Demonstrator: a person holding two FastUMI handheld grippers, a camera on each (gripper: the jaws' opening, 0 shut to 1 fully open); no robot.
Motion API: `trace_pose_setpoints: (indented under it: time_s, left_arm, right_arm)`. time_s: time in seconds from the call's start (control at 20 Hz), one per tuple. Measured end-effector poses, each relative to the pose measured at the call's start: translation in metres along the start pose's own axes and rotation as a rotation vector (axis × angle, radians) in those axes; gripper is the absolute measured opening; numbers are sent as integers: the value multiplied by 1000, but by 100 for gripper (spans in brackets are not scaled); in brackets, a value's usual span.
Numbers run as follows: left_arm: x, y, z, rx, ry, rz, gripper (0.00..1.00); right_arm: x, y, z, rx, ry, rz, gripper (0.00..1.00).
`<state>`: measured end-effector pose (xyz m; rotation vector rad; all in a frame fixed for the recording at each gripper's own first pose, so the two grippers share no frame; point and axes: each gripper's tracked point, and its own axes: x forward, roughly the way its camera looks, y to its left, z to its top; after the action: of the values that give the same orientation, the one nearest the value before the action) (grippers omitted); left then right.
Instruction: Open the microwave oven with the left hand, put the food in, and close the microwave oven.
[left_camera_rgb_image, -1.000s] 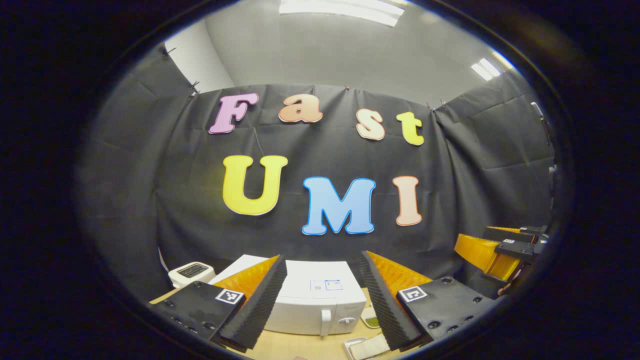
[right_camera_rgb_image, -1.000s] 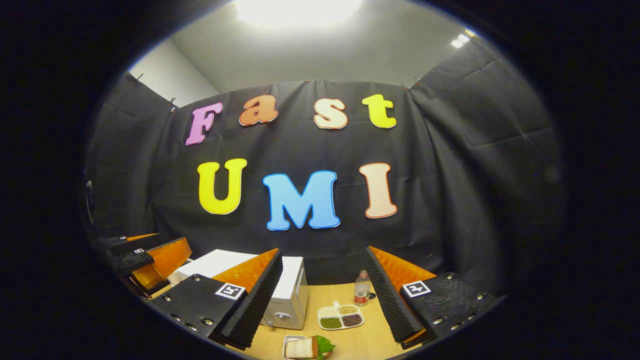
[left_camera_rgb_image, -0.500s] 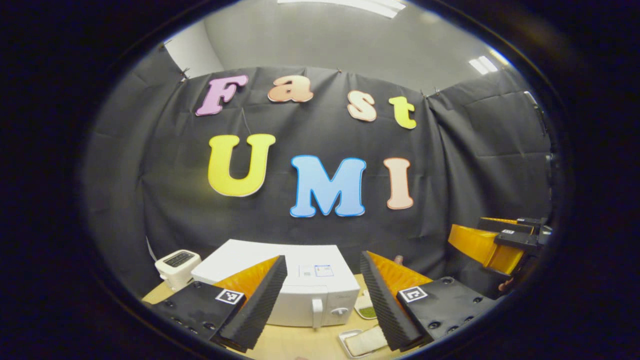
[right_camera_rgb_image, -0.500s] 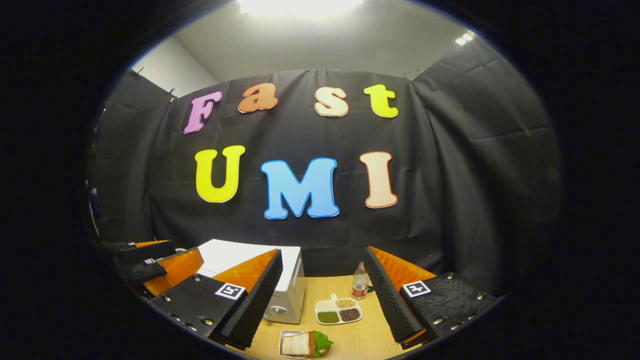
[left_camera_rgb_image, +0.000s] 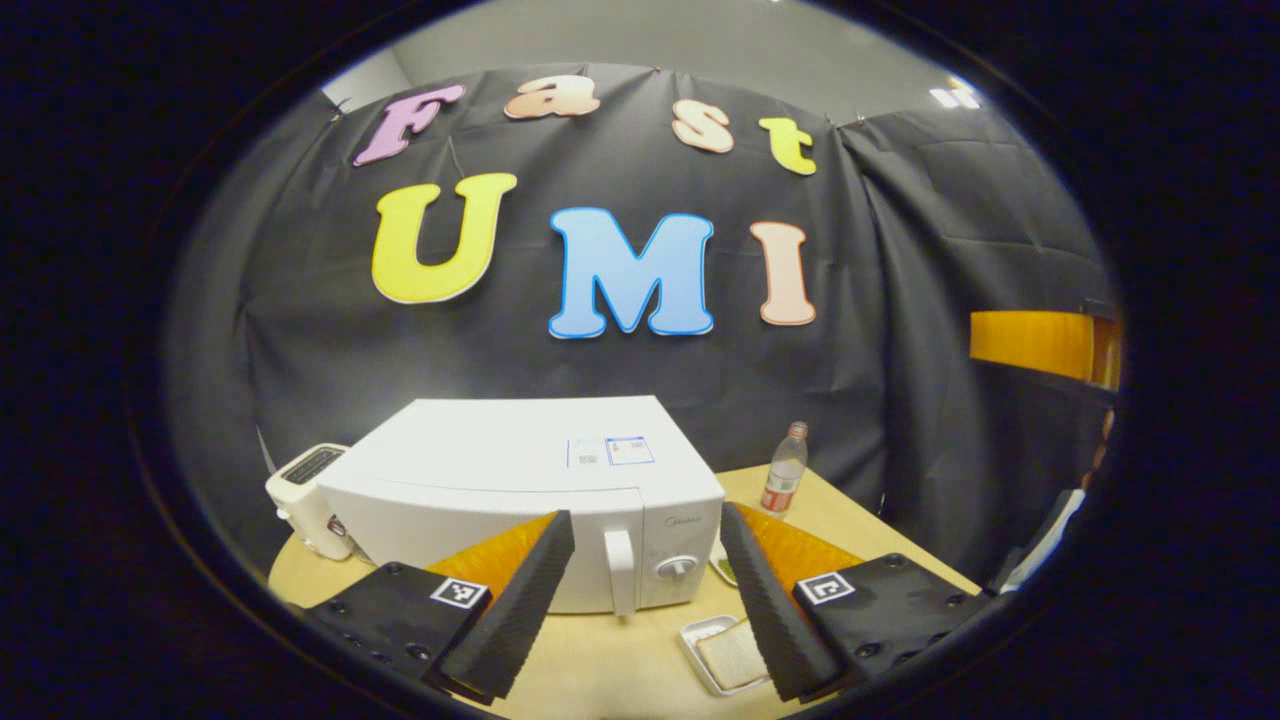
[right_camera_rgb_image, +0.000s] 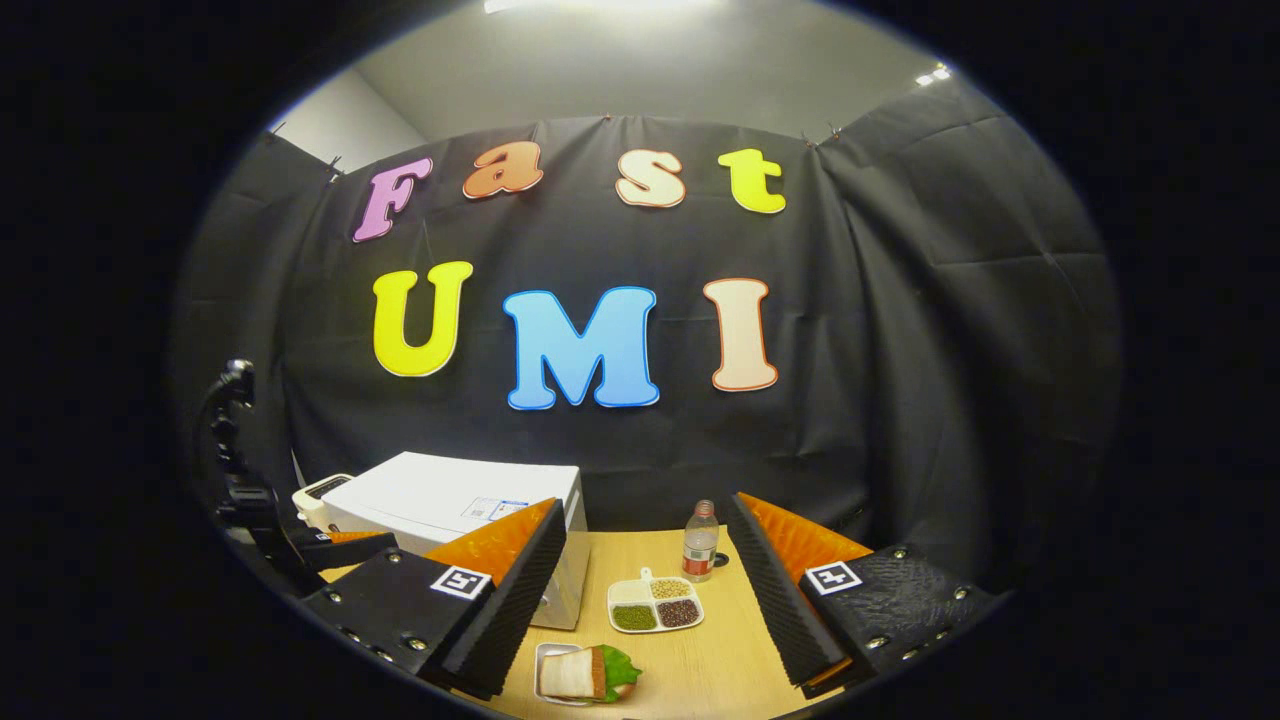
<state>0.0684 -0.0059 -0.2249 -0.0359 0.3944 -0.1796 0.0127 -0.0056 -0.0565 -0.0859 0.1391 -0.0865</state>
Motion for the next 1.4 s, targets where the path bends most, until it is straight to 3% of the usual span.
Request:
trace_pose_setpoints:
  time_s: [0.2, 0.4, 0.55, 0.65, 0.75, 0.85, 0.95, 1.25, 1.4]
  left_arm:
    - [47, 0, -49, -56, 109, -29, 94]
    - [75, 18, -75, -83, 154, 26, 67]
    - [91, 17, -100, -98, 221, 3, 61]
    - [93, 16, -100, -70, 224, 6, 36]
    - [92, 15, -100, 6, 212, -6, 24]
    - [90, 15, -101, 2, 216, -11, 11]
    - [87, 16, -98, -3, 213, -6, 6]
    - [82, 15, -101, -17, 236, -9, 6]
    - [39, 15, -111, 27, 215, -39, 6]
  right_arm:
    - [3, -10, -1, -17, 14, -27, 98]
    - [1, -22, 3, -38, 3, -63, 98]
    - [3, -26, -5, -31, 24, -79, 98]
    - [5, -27, -7, -25, 35, -87, 98]
    - [7, -25, -7, -21, 33, -84, 98]
    - [10, -21, -9, -23, 38, -74, 98]
    - [11, -18, -9, -19, 40, -65, 98]
    - [5, -15, -9, -24, 40, -45, 98]
    - [3, -15, -13, -15, 41, -47, 98]
